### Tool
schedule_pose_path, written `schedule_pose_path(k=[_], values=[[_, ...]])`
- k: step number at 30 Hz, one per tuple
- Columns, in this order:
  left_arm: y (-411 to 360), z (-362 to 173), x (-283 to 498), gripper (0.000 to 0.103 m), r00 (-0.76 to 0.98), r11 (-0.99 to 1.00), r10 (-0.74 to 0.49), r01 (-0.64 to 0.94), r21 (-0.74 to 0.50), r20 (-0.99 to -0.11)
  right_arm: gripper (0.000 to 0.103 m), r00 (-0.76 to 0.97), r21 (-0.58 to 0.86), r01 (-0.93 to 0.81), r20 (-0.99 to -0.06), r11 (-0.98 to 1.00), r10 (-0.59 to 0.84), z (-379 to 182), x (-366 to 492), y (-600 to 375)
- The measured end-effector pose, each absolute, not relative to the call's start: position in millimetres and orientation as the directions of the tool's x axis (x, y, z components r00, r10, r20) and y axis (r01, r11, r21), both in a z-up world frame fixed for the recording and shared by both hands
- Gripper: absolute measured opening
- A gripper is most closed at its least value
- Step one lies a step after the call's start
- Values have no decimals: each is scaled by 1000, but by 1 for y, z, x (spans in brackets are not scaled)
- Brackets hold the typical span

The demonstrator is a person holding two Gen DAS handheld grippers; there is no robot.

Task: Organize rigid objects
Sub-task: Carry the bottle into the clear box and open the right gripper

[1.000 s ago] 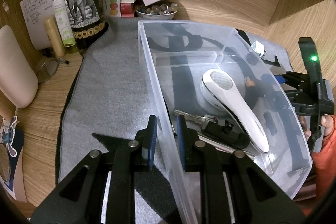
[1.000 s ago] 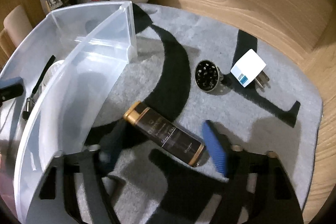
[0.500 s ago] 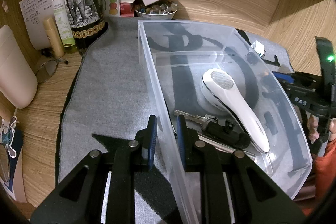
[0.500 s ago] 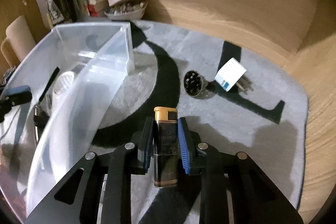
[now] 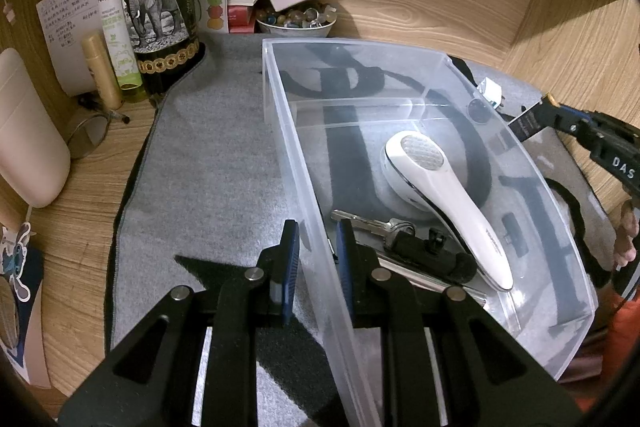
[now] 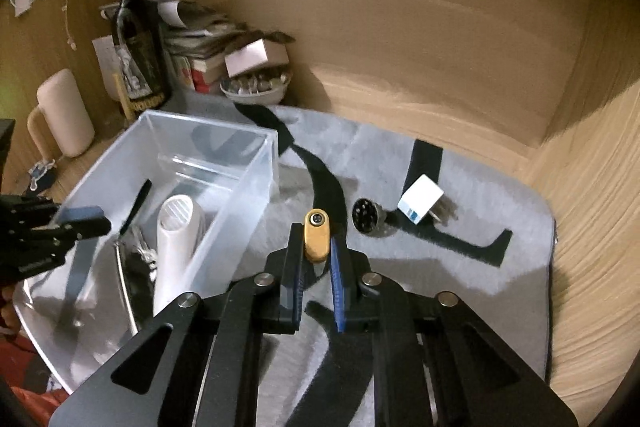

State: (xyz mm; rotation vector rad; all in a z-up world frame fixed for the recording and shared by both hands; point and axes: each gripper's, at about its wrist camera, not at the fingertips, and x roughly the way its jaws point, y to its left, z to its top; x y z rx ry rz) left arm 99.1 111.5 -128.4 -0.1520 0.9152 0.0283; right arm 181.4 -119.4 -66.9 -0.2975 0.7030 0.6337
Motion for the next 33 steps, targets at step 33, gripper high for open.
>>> schedule_pose_path(k=[33], values=[[110,-128,100,17,612,988,-44,-90,-126,-790,11,314,105,-841,-703,530,638,-75,138,-22]])
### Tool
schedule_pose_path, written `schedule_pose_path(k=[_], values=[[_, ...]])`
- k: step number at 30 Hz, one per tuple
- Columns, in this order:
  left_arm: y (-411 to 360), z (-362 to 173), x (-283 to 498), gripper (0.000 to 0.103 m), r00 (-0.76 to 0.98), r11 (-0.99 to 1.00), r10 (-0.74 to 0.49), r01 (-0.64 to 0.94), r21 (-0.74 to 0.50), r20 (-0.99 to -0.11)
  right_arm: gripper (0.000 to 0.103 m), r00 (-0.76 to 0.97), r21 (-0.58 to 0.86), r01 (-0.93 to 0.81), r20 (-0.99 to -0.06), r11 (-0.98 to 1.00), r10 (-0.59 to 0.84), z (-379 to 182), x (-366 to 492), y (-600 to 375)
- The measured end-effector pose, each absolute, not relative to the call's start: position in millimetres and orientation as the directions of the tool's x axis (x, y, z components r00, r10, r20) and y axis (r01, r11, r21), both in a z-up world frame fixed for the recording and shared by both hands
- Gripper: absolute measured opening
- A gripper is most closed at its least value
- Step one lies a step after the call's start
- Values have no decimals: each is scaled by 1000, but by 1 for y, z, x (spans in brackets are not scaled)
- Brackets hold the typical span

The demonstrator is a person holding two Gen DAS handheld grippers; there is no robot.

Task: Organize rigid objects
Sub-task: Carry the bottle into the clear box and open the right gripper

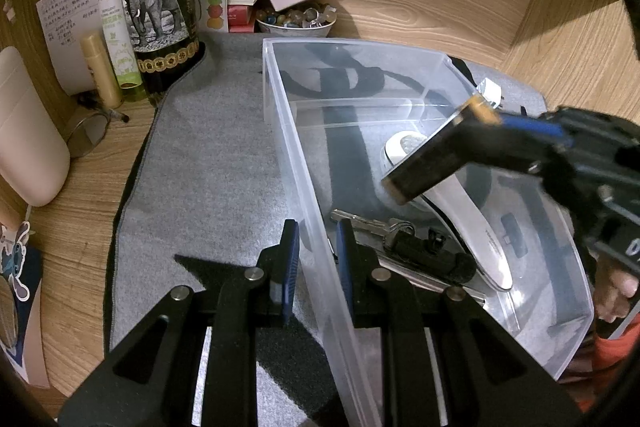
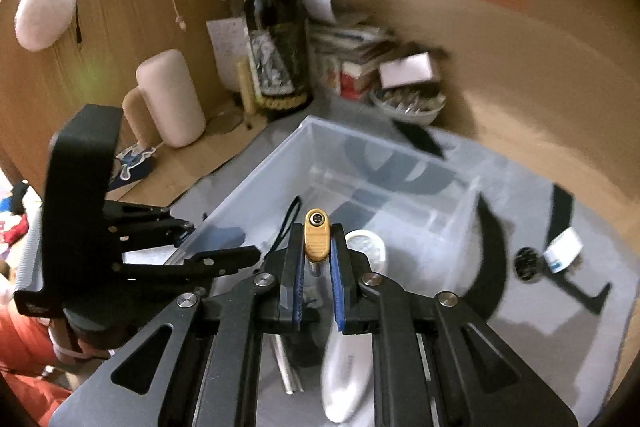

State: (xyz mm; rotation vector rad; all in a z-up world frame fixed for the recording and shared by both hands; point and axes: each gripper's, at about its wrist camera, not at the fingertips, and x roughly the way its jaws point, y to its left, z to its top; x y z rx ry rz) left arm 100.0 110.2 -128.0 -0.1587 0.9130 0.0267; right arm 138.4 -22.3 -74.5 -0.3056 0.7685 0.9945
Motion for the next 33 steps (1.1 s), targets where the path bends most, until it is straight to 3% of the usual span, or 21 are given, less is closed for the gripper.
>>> schedule_pose_path(k=[4,10,13,18,20,33], values=[[111,-129,100,17,613,988,-45,-90,-127,-789,11,284,124,-839,-731,530,621,-79,143,-20],[111,-129,100,17,613,988,-45,-91,-126,-789,13,336,44,-824,-764,565,550,-84,143,-22],[111,-129,100,17,613,988,-46,-91,-128,-789,21,363,19,-815,-761,579,537,-82,143,-26],[111,-129,100,17,613,988,-45,-90,-127,-789,46,423,-11,-790,-734,613,531,-73,142,-38],[111,-129,100,17,613,988,-45,-90,-126,-789,50,450,-24,-779,-717,627,532,-67,142,-46],[111,-129,99,17,613,988,-45,-90,-127,-789,56,557,-57,-690,-678,722,479,-49,145,-102]])
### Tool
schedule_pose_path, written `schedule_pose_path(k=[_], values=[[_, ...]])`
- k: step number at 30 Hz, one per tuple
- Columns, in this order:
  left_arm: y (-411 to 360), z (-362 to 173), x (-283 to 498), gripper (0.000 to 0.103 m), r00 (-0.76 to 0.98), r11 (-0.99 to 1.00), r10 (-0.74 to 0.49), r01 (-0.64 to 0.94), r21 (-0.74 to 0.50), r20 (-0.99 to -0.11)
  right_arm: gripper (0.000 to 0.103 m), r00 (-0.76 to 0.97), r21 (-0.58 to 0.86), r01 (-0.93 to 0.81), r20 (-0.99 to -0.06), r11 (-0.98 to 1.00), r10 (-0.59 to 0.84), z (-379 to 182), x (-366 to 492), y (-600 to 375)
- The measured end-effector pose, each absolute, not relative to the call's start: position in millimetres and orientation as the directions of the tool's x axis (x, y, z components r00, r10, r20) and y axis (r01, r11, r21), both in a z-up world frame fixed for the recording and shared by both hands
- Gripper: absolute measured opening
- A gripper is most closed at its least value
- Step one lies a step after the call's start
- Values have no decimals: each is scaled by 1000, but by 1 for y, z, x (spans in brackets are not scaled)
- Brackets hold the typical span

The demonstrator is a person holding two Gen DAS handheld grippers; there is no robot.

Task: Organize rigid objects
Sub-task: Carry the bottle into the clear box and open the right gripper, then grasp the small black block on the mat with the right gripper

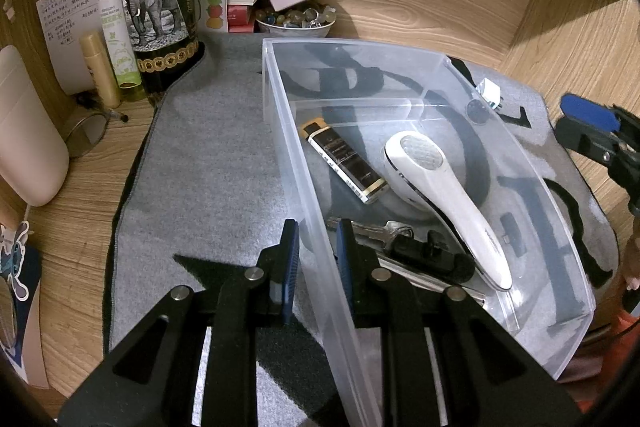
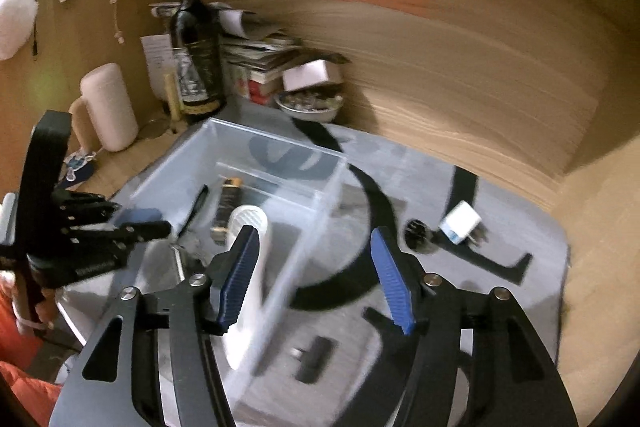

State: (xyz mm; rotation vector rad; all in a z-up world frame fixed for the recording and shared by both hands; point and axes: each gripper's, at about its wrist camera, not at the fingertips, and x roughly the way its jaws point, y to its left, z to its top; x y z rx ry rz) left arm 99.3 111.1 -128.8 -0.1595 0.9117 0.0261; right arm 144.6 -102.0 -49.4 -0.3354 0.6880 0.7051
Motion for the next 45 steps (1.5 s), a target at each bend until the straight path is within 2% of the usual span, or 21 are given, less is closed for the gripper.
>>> schedule_pose_path(k=[13,17,22,29,45], values=[[110,-129,101,17,607,987,-27,-110,-117,-794,56,439,5,-667,-805,745,398,-117,152,-135],[109,-129,101,18,604,988,-17,-114,-107,-797,56,391,40,-692,-818,720,421,-129,147,-135],[108,-130,100,17,604,987,-16,-117,-109,-797,55,379,12,-726,-828,688,413,-140,140,-127],[108,-130,100,17,602,986,-14,-123,-110,-799,20,387,7,-739,-814,674,433,-138,138,-126],[113,-137,104,16,583,983,-19,-138,-122,-812,18,486,8,-672,-751,741,448,-111,149,-140]])
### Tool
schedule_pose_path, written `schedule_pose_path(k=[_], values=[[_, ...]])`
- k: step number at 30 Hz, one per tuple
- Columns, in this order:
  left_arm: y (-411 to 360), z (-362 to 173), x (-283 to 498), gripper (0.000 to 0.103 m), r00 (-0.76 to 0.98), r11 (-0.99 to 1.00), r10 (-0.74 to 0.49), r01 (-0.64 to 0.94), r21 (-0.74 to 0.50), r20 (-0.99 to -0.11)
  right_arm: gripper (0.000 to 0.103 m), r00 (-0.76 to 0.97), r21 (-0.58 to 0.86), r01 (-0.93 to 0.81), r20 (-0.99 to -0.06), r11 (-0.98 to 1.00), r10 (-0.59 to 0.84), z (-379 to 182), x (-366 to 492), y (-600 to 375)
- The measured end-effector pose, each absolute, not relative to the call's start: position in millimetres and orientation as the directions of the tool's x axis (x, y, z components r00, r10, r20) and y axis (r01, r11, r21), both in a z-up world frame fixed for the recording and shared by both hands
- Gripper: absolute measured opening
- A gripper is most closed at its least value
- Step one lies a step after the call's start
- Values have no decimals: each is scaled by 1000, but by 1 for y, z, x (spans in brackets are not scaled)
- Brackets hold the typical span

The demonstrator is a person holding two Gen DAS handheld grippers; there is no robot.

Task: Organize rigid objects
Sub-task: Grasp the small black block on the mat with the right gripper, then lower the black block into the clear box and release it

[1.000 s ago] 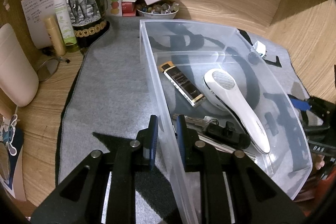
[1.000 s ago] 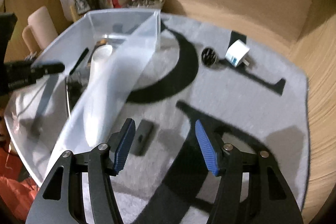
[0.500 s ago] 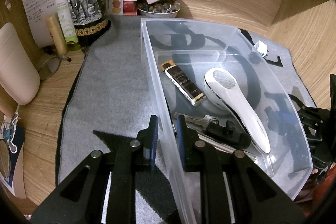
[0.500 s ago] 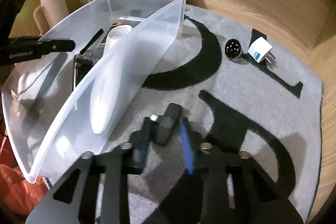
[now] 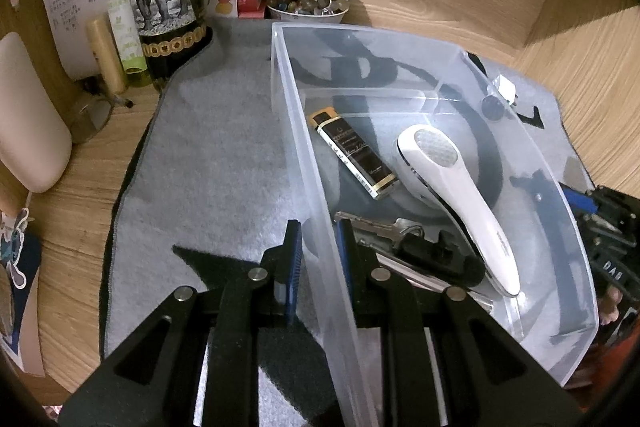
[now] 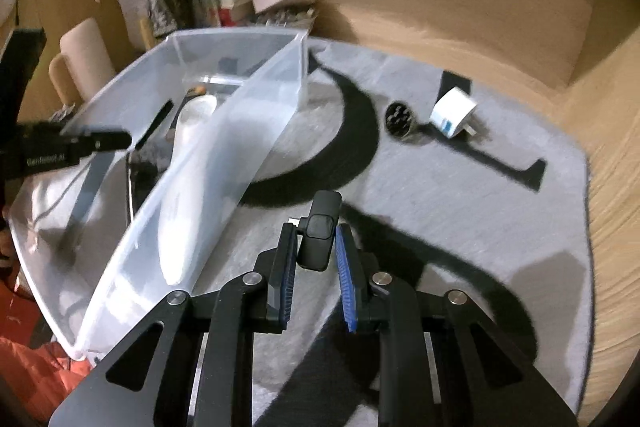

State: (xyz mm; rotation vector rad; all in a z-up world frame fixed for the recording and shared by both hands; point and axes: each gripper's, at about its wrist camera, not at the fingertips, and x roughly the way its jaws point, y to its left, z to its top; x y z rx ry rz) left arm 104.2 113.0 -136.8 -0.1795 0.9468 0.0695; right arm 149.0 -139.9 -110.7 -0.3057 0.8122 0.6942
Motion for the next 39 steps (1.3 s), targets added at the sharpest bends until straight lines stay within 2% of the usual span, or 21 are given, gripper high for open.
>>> schedule_pose_path(k=[11,21,30,39], values=[[110,-135,104,15,586,984,-5,-143,-110,-811,18,549,-1,-690,-653,724,522,-63,144,-130],[110,-135,104,15,585,984,-4,-144,-109,-811,18,508,8,-766,-605,642,613,-47,133,-91],[111,-134,103,15,582,985,-8,-136,-107,-813,18,433,13,-822,-634,569,641,-57,125,-57],[111,-135,104,15,582,985,-11,-133,-109,-813,18,354,7,-857,-718,515,600,-85,127,-29]])
